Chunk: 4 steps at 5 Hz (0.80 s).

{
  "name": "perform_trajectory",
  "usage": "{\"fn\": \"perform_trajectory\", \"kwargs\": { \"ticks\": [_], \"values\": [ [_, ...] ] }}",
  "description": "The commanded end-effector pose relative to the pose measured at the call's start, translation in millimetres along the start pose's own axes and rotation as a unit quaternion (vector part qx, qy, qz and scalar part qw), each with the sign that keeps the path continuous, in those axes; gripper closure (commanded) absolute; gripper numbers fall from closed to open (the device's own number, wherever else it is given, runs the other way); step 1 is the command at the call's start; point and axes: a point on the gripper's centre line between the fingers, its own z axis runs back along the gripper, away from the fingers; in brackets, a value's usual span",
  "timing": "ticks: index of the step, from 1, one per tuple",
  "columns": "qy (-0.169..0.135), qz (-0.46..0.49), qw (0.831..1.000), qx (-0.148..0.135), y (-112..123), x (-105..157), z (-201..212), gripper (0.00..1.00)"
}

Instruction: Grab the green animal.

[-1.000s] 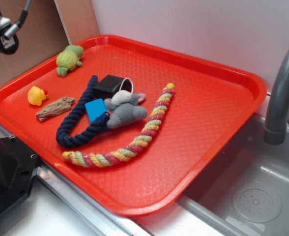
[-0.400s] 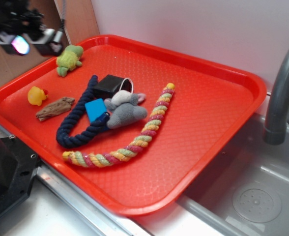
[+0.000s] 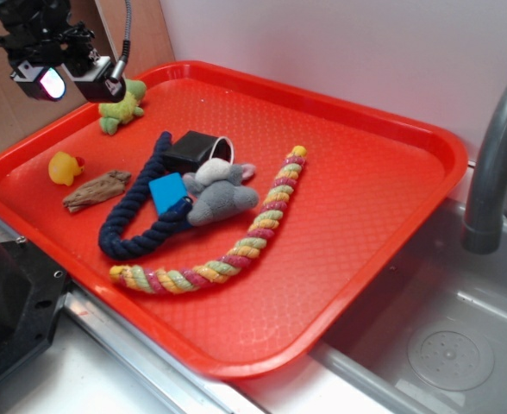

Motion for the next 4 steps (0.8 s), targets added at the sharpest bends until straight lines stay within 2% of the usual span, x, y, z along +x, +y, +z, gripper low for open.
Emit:
{"fn": "perform_trajectory", "kwargs": {
  "ticks": [1,2,3,4],
  "values": [
    [-0.022,-0.009,1.000,0.007,-0.8,12.8,8.5,0.00],
    [-0.054,0.060,0.995,0.059,13.0,39.1,-20.5,0.00],
    [-0.079,0.116,0.988,0.063,18.4,51.8,-28.9,0.00],
    [-0.092,0.178,0.976,0.089,25.7,58.3,-34.5,0.00]
  ]
}}
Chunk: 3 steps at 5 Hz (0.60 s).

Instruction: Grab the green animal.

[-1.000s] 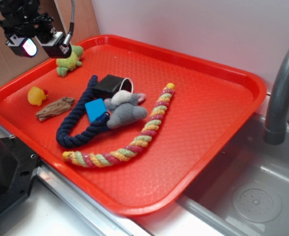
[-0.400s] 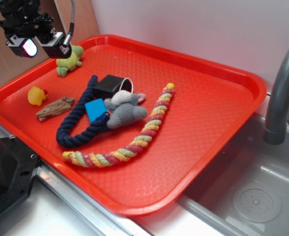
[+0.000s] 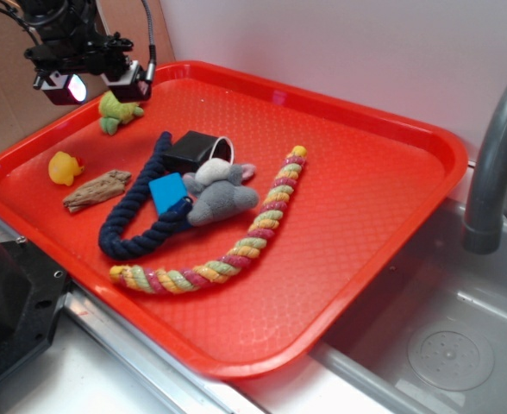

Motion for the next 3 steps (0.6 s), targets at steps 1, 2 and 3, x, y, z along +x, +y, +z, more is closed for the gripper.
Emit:
{"fn": "perform_trajectory", "kwargs": {
  "ticks": [1,2,3],
  "values": [
    [-0.018,0.043,0.995,0.090,11.4,23.3,-7.8,0.00],
    [0.007,0.019,0.999,0.037,15.3,28.1,-25.9,0.00],
    [0.022,0.009,0.999,0.028,11.9,29.5,-44.4,0.00]
  ]
}}
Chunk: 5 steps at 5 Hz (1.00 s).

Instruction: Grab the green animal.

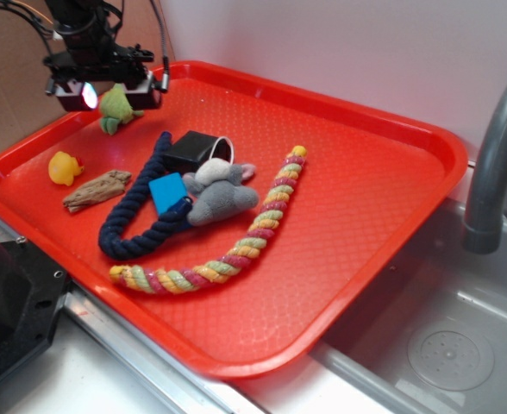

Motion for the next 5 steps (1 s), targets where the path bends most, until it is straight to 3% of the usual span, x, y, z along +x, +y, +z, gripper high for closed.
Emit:
{"fn": "perform_trajectory", "kwargs": {
  "ticks": [1,2,3,5],
  "values": [
    [0.009,-0.010,1.000,-0.006,-4.5,15.7,-25.7,0.00],
    [0.012,-0.015,1.000,-0.008,-6.6,15.5,-21.3,1.00],
    [0.024,-0.029,0.999,-0.020,-14.5,8.1,6.1,1.00],
    [0.040,-0.070,0.992,-0.099,-27.7,-19.1,71.7,1.00]
  ]
}}
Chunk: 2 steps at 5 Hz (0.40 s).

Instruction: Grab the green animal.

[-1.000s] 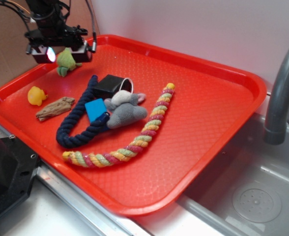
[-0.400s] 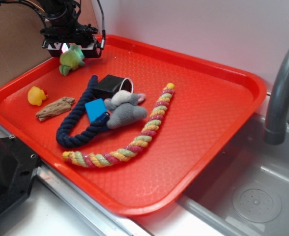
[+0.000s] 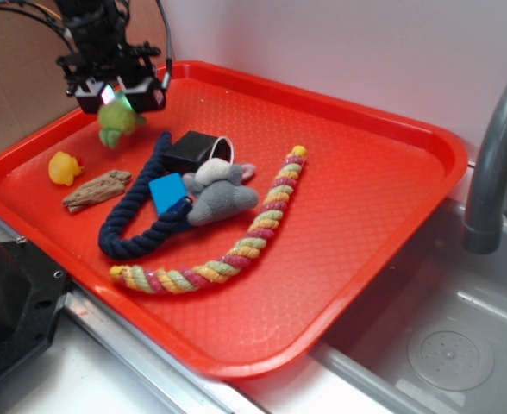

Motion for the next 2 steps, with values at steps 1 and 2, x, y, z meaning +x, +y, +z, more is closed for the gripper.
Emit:
{"fn": "perform_trajectory", "kwargs": {
  "ticks": [1,2],
  "values": [
    [-0.031,-0.051,0.997,-0.049,-7.2,-13.0,54.7,1.00],
    [-0.051,-0.051,0.997,-0.036,-11.4,-12.3,73.4,1.00]
  ]
}}
